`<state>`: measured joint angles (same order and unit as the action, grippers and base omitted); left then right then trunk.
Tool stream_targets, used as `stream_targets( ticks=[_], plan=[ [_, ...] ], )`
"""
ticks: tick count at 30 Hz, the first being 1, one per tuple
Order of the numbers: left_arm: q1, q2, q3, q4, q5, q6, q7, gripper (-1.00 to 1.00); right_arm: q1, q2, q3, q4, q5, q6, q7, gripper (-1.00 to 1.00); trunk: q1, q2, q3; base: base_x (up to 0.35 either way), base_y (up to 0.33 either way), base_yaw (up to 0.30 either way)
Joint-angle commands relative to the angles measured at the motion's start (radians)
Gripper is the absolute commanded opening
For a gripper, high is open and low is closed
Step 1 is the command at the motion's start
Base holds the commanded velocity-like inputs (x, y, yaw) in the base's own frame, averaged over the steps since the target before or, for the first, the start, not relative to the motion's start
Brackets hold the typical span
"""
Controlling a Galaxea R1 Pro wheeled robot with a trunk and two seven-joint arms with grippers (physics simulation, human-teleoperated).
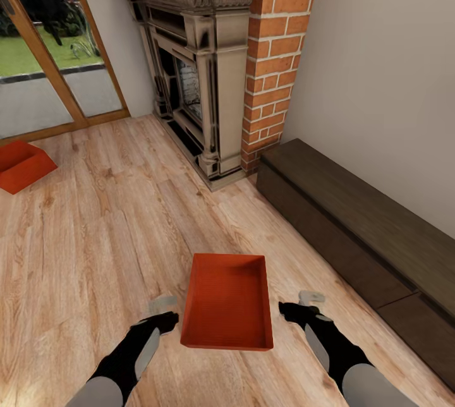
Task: Move the two storage containers from the living room to the garage. In the garage, place one container on the floor and stack the other container on top of it (either order is fine).
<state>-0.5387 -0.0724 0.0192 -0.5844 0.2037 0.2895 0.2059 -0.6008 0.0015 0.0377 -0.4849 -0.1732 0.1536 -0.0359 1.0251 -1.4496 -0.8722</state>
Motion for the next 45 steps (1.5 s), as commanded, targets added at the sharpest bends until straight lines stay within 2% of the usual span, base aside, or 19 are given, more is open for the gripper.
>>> stream_targets(
  ticks=[1,2,6,11,15,18,29,32,35,41,42,45],
  plan=[
    [-0.029,-0.015,0.002,0.011,0.005,0.006,0.005,1.00,-0.003,0.016,-0.006,-0.001,-0.003,-0.016,-0.013,1.00,0.000,0.000,-0.001,0.000,0.000,0.000],
    [-0.062,-0.031,0.000,0.023,-0.003,0.007,0.006,1.00,-0.005,0.026,-0.009,0.000,0.001,-0.025,-0.030,1.00,0.000,0.000,-0.001,0.000,0.000,0.000],
    [-0.078,-0.040,0.000,0.029,-0.033,0.008,0.006,1.00,-0.006,0.036,-0.010,0.000,0.019,-0.036,-0.056,1.00,0.000,0.000,-0.001,0.000,0.000,0.000],
    [-0.083,-0.046,0.000,0.031,-0.142,0.009,0.007,1.00,-0.007,0.045,-0.013,0.001,0.038,-0.081,-0.061,1.00,0.000,0.000,-0.001,0.000,0.000,0.000],
    [-0.084,-0.058,-0.001,0.032,-0.189,0.009,0.007,1.00,-0.007,0.049,-0.012,0.000,0.040,-0.097,-0.049,1.00,0.000,0.000,-0.001,0.000,0.000,0.000],
    [-0.084,-0.062,-0.001,0.032,-0.200,0.010,0.007,1.00,-0.007,0.055,-0.009,0.000,0.050,-0.101,-0.045,1.00,0.000,0.000,-0.001,0.000,0.000,0.000],
    [-0.084,-0.063,0.004,-0.019,-0.198,0.007,0.007,1.00,-0.007,0.061,0.002,0.009,0.091,-0.104,-0.043,1.00,0.000,0.000,-0.001,0.000,0.000,0.000],
    [-0.084,-0.064,0.008,-0.019,-0.197,-0.039,0.007,1.00,-0.007,0.062,0.001,0.100,0.095,-0.134,-0.044,1.00,0.000,0.000,-0.001,0.000,0.000,0.000],
    [-0.084,-0.065,0.009,-0.007,-0.197,-0.120,0.008,1.00,-0.007,0.063,0.002,0.148,0.095,-0.193,-0.044,1.00,0.000,0.000,-0.001,0.000,0.000,0.000],
    [-0.084,-0.068,0.006,0.001,-0.194,-0.136,0.007,1.00,-0.007,0.063,0.009,0.158,0.095,-0.202,-0.036,1.00,0.000,0.000,-0.001,0.000,0.000,0.000],
    [-0.084,-0.069,0.005,0.013,-0.193,-0.139,0.008,1.00,-0.007,0.064,0.028,0.159,0.095,-0.206,-0.035,1.00,0.000,0.000,-0.001,0.000,0.000,0.000],
    [-0.084,-0.068,0.005,0.036,-0.192,-0.144,0.007,1.00,-0.007,0.067,0.053,0.159,0.095,-0.211,-0.036,1.00,0.000,0.000,-0.001,0.000,0.000,0.000]
  ],
)
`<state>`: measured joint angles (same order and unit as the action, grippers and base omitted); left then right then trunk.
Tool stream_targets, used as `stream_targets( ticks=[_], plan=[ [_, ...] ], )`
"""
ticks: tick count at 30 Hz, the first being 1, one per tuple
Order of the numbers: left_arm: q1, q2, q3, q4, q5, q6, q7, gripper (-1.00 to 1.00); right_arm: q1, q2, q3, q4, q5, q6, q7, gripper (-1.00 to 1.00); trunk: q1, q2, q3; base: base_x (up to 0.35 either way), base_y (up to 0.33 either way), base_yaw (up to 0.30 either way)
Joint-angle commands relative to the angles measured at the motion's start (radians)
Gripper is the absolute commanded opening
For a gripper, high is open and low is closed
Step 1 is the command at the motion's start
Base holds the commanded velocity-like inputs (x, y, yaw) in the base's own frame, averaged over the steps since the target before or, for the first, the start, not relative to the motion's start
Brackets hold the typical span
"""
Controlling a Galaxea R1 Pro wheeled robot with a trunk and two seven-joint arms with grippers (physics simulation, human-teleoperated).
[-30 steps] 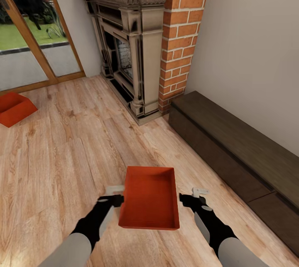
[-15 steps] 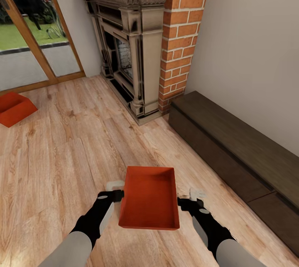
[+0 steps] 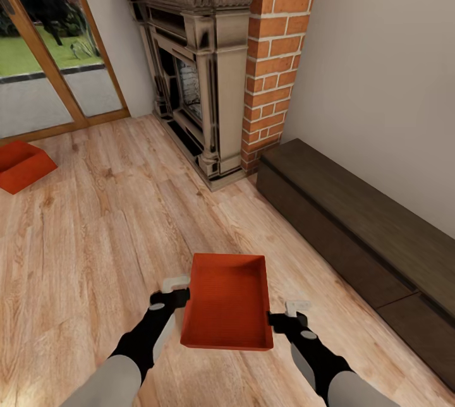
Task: Move the two storage containers from the living room to the garage. In the garage, place one container on the floor and stack the other container on top of it (either order is fine).
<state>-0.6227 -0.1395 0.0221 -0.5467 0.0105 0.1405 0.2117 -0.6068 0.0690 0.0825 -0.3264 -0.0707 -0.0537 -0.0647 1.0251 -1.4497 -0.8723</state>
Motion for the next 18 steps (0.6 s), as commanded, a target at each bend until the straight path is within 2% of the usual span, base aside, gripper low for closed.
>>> stream_targets(
  ticks=[1,5,12,18],
  plan=[
    [0.000,-0.001,0.003,0.008,0.001,0.004,0.002,1.00,-0.001,0.001,0.016,0.001,-0.008,-0.005,-0.007,1.00,0.000,0.000,-0.001,0.000,0.000,0.000],
    [0.000,-0.010,0.004,0.020,-0.004,0.003,0.003,1.00,-0.001,0.003,0.030,0.001,-0.015,-0.009,-0.009,1.00,0.000,0.000,-0.001,0.000,0.000,0.000],
    [0.000,-0.020,0.000,0.065,-0.007,0.012,-0.006,1.00,-0.001,0.003,0.031,0.001,-0.016,-0.009,-0.007,1.00,0.000,0.000,-0.001,0.000,0.000,0.000],
    [0.000,-0.018,-0.001,0.081,-0.009,0.012,-0.001,1.00,-0.001,0.003,0.028,0.001,-0.019,-0.009,-0.009,1.00,0.000,0.000,-0.001,0.000,0.000,0.000]
  ],
)
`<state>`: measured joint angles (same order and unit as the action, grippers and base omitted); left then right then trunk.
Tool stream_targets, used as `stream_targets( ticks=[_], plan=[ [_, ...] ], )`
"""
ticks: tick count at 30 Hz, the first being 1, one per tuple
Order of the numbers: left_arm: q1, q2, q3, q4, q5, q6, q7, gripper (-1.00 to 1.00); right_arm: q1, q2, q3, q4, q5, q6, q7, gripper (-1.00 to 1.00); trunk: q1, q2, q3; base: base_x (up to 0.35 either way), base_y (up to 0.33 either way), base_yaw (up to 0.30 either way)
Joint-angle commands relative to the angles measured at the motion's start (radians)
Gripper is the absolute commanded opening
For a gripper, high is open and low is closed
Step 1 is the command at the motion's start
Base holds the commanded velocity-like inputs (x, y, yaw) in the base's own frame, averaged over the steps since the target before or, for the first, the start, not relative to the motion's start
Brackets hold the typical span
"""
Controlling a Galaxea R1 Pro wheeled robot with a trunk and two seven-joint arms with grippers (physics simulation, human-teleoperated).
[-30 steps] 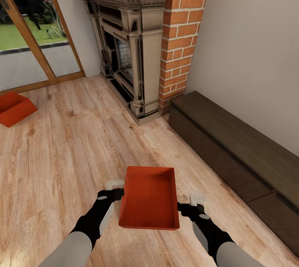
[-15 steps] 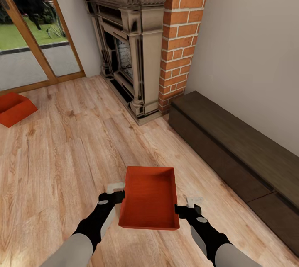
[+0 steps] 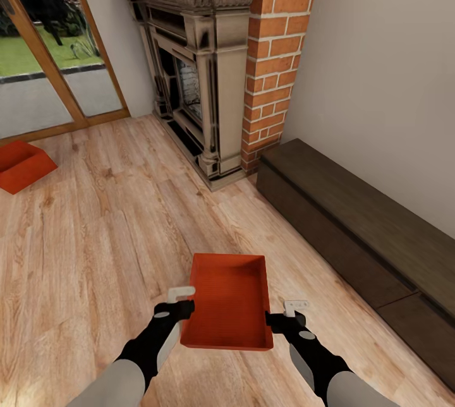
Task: Move the two storage containers from the living room to the garage. In the garage, place one container on the floor and stack the other container on top of it (either order is fine).
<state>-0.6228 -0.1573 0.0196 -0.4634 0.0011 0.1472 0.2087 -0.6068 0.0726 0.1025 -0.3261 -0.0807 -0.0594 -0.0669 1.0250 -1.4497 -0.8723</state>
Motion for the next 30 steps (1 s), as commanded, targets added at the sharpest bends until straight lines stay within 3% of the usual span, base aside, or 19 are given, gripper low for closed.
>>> stream_targets(
  ticks=[1,18,30],
  plan=[
    [0.000,-0.001,0.002,0.001,0.000,0.002,0.001,1.00,-0.001,0.000,0.007,0.001,-0.010,-0.003,-0.007,1.00,0.000,0.000,-0.001,0.000,0.000,0.000],
    [0.000,-0.002,0.003,0.007,0.004,0.005,0.003,1.00,-0.001,0.015,0.005,0.001,-0.013,-0.003,-0.005,1.00,0.000,0.000,-0.001,0.000,0.000,0.000],
    [0.000,0.002,0.002,-0.004,-0.001,0.010,0.002,1.00,-0.001,0.015,0.008,0.001,-0.011,-0.013,-0.005,1.00,0.046,-0.084,-0.038,0.000,0.000,0.000]
  ],
)
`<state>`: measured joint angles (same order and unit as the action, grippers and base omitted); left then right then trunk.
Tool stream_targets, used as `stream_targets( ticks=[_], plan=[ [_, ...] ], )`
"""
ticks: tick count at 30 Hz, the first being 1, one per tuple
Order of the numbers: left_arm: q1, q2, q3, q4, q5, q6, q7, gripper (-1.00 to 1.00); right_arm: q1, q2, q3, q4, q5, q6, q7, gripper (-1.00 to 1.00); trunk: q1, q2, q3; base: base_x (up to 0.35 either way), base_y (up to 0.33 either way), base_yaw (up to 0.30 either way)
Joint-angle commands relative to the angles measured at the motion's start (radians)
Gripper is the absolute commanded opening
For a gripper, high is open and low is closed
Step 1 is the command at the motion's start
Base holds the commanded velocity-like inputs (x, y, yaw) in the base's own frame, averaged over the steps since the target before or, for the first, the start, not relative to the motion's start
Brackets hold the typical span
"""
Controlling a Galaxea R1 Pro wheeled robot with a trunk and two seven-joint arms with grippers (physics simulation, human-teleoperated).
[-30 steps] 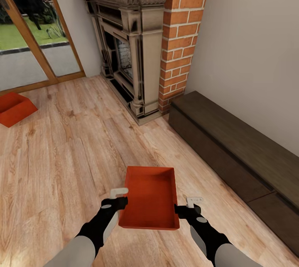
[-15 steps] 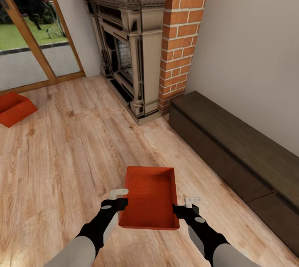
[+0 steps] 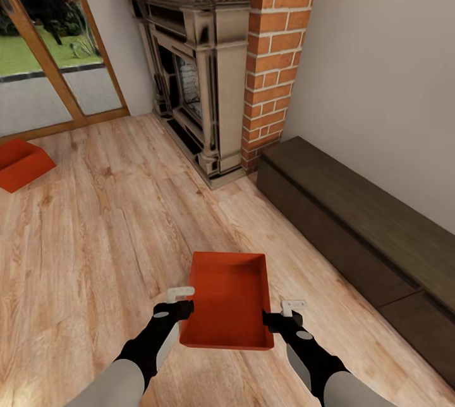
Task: Move the two storage containers from the living room to the garage. In the garage, place one container on the floor and stack the other container on top of it (either order is fine).
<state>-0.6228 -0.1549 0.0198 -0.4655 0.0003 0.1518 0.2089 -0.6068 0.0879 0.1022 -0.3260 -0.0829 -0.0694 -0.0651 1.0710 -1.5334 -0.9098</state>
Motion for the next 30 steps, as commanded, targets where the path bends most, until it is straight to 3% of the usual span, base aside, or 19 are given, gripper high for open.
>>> stream_targets(
  ticks=[1,6,13,22,30],
  plan=[
    [0.000,-0.001,0.002,-0.002,-0.002,0.007,0.003,1.00,-0.001,-0.001,0.009,0.001,-0.007,-0.004,-0.006,1.00,0.004,-0.008,-0.004,0.000,0.000,0.000],
    [0.000,-0.002,0.002,0.008,-0.004,0.009,0.006,1.00,-0.001,-0.002,0.012,0.001,-0.001,-0.013,-0.007,1.00,0.023,-0.043,-0.020,0.000,0.000,0.000],
    [0.000,-0.001,-0.001,0.014,-0.007,0.040,0.006,1.00,-0.001,-0.002,0.013,0.001,0.001,-0.015,-0.007,1.00,-0.004,0.006,0.002,0.000,0.000,0.000],
    [0.000,0.000,-0.001,0.010,-0.010,0.055,0.006,1.00,-0.001,-0.002,0.013,0.001,0.004,-0.013,-0.007,1.00,0.031,-0.057,-0.026,0.000,0.000,0.000],
    [0.000,0.001,-0.001,-0.001,-0.008,0.048,0.006,1.00,-0.001,-0.002,0.013,0.001,0.005,-0.015,-0.007,1.00,0.031,-0.057,-0.026,0.000,0.000,0.000]
  ],
)
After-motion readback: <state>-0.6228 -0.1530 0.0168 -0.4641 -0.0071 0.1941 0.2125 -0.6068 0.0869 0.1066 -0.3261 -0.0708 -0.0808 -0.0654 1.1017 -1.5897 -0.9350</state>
